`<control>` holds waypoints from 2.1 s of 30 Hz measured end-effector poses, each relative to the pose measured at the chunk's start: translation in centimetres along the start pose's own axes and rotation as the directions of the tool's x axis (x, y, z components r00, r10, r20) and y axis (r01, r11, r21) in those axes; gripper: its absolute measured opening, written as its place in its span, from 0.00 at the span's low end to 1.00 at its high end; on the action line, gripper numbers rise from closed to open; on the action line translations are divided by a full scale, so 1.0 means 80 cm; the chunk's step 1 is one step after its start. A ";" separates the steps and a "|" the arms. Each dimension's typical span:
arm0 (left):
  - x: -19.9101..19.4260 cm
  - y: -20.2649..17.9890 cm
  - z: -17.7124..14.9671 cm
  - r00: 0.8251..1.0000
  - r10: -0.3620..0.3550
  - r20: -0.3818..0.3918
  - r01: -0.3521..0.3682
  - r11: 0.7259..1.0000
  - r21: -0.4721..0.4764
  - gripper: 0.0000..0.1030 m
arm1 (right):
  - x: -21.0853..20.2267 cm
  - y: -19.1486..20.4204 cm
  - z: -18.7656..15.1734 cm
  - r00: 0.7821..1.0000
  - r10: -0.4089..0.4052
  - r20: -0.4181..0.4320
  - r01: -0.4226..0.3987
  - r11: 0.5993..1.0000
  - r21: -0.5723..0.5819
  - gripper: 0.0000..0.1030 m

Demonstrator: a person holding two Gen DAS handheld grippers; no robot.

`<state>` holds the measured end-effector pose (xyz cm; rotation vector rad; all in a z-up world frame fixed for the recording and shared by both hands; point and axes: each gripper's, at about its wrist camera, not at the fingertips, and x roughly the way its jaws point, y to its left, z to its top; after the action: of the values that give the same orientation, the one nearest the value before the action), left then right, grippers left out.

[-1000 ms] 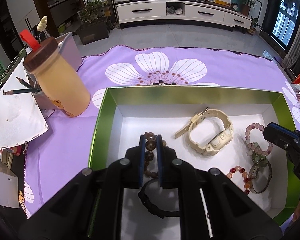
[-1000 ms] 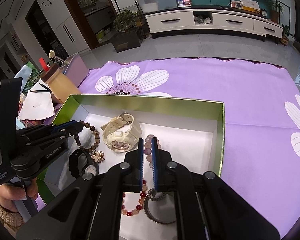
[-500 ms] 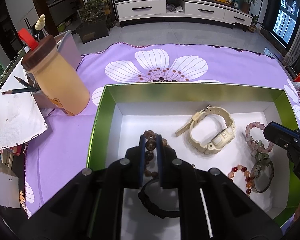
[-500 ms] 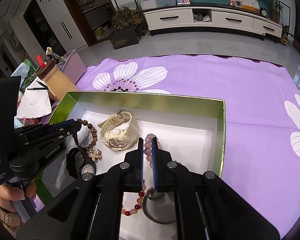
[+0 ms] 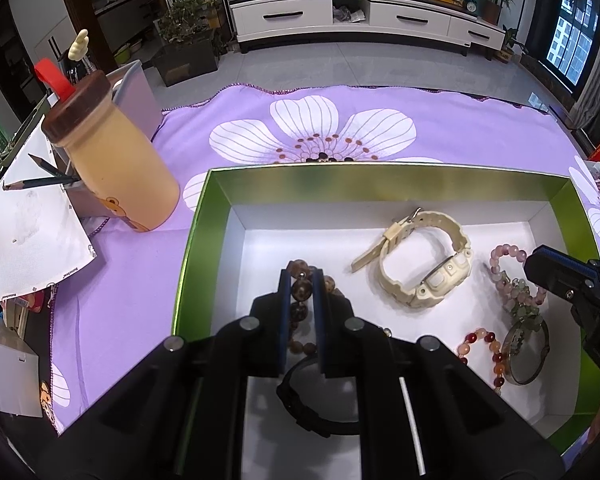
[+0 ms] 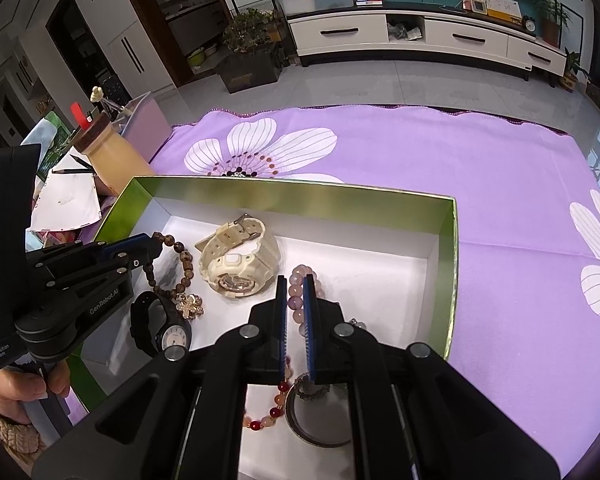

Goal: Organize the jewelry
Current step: 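Lower the brown bracelet into the box with the left tool while the right tool lowers the pink bracelet, then open both tools to release the bracelets inside the box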

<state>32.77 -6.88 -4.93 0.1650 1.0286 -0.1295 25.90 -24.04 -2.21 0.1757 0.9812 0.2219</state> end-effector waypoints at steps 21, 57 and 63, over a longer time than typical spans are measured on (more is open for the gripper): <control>0.003 0.002 -0.002 1.000 0.004 -0.003 -0.004 1.000 0.001 0.10 | 0.002 0.001 -0.001 1.000 -0.003 -0.010 0.003 1.000 -0.004 0.07; 0.002 0.007 -0.006 1.000 0.009 -0.014 -0.009 1.000 0.005 0.10 | 0.001 0.001 -0.005 1.000 -0.015 -0.021 0.015 1.000 -0.008 0.07; 0.000 0.010 -0.009 1.000 0.009 -0.013 -0.009 1.000 0.004 0.11 | -0.001 0.000 -0.005 1.000 -0.018 -0.019 0.018 1.000 -0.006 0.07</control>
<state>32.34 -5.95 -5.22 0.1745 1.0405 -0.1227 25.53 -24.02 -2.31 0.1600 1.0002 0.2102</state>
